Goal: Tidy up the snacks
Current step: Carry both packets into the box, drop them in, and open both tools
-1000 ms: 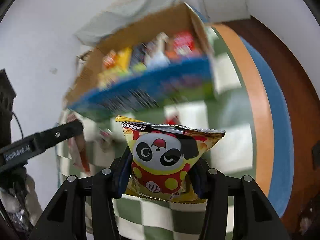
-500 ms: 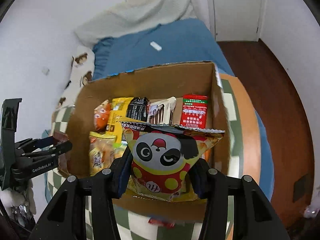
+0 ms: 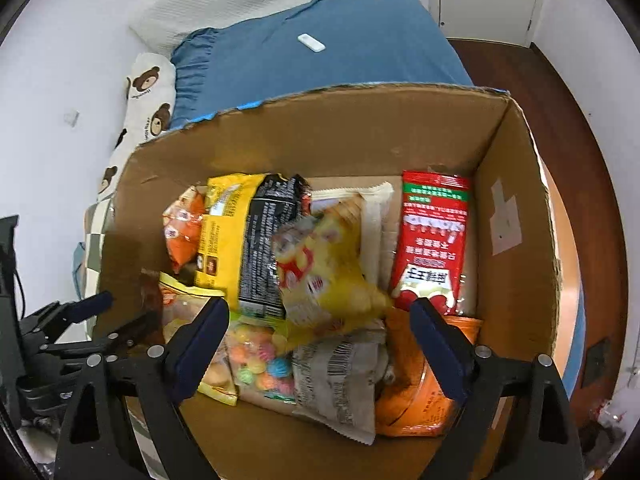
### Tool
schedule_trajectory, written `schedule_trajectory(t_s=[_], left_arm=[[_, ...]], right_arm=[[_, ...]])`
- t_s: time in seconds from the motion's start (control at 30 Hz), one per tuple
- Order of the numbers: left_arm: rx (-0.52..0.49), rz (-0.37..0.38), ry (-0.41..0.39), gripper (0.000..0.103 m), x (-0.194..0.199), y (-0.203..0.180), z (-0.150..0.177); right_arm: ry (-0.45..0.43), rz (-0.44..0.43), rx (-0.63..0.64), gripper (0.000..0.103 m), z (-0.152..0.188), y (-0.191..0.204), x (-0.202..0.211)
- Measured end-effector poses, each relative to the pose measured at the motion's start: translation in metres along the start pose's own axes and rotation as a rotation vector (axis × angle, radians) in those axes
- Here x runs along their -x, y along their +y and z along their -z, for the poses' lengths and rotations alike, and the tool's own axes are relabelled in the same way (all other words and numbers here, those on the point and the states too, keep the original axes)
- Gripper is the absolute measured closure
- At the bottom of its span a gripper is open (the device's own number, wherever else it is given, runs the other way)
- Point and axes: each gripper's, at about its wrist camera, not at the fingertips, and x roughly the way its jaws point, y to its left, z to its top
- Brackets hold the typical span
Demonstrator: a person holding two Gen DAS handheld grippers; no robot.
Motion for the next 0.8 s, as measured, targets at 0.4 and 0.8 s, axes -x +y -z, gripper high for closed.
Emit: schedule_trajectory(t_s=[0.4, 0.8], left_arm=[[0.015, 0.005, -0.07, 0.018, 0.011, -0.01, 0.012], [-0.011, 0.003, -0.215, 0.018, 0.052, -0.031, 0.048]], right_arm=[[-0.043, 0.12, 0.02, 0.005, 0.023, -0.004, 0.01], [-0.168, 0.205, 0.055, 0.004, 0.063, -0.001, 0.062]])
